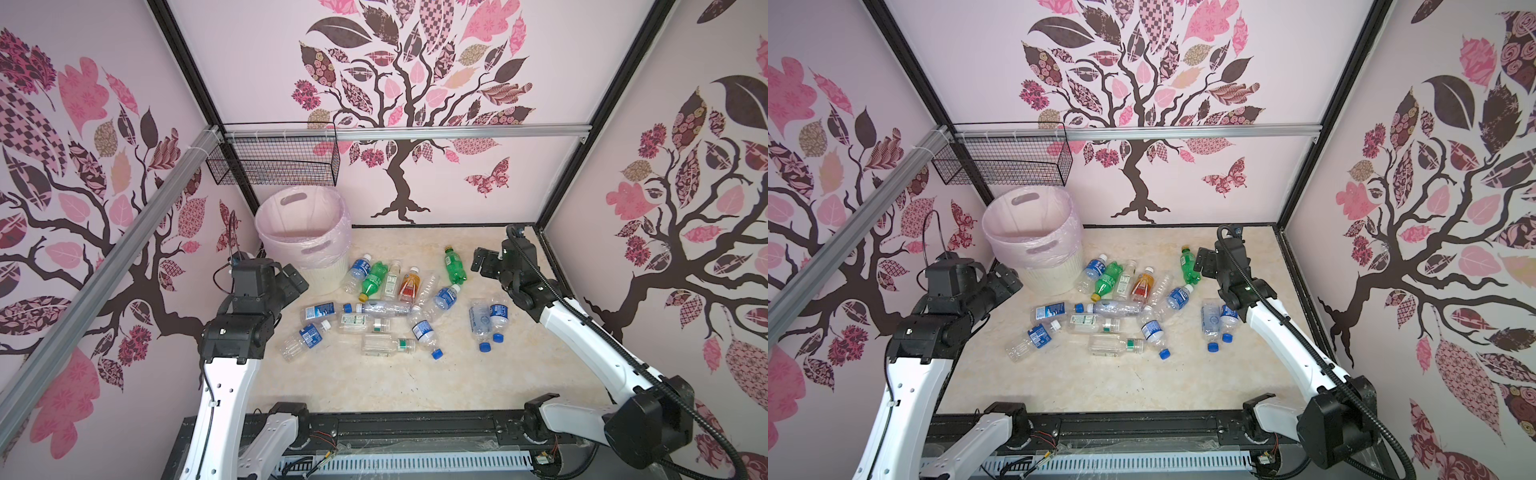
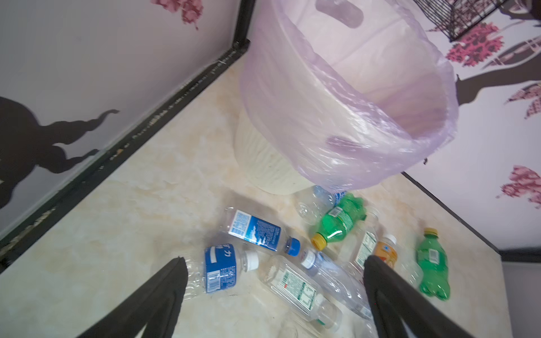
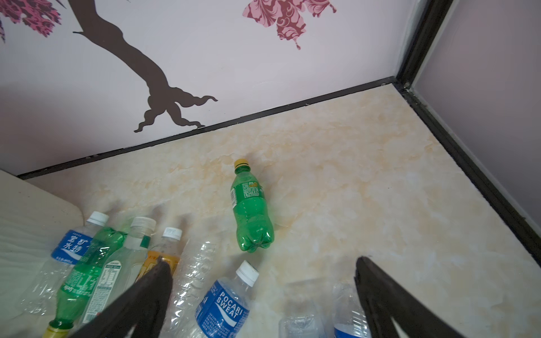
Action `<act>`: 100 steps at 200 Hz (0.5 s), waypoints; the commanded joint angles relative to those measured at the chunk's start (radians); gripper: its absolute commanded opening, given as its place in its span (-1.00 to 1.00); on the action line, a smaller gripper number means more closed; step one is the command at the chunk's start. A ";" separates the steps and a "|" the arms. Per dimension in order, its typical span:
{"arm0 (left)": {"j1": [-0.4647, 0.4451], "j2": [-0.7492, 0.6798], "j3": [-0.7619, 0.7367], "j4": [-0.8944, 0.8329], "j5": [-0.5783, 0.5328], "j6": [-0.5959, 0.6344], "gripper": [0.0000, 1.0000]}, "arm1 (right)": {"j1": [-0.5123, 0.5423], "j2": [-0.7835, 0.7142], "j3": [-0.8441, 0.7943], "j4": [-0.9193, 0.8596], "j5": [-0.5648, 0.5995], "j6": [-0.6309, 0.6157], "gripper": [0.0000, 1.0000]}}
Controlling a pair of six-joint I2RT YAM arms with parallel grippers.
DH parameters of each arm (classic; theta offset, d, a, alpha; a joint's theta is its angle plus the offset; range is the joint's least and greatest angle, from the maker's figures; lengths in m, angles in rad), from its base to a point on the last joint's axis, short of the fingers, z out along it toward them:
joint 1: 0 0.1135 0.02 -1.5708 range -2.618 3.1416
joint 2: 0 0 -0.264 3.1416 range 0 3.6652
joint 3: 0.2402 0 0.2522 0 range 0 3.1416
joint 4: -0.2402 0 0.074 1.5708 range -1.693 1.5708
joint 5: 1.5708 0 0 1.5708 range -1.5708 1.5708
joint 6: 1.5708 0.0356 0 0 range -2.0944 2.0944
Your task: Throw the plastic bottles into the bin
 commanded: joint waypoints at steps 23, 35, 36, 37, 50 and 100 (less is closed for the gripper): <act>-0.089 0.054 0.026 0.072 0.203 0.076 0.94 | 0.081 0.100 0.147 -0.020 -0.036 -0.055 0.99; -0.113 0.050 -0.001 0.099 0.259 0.076 0.94 | 0.129 0.142 0.197 -0.046 0.005 -0.092 0.99; -0.115 0.050 -0.003 0.102 0.264 0.075 0.94 | 0.134 0.145 0.199 -0.049 0.007 -0.095 0.99; -0.118 0.049 -0.005 0.104 0.268 0.075 0.94 | 0.137 0.150 0.203 -0.052 0.010 -0.097 0.99; -0.147 0.035 -0.053 0.147 0.311 0.065 0.94 | 0.174 0.187 0.237 -0.077 0.018 -0.105 0.99; -0.245 0.039 -0.169 0.240 0.399 0.085 0.94 | 0.222 0.277 0.214 -0.142 -0.028 -0.066 0.99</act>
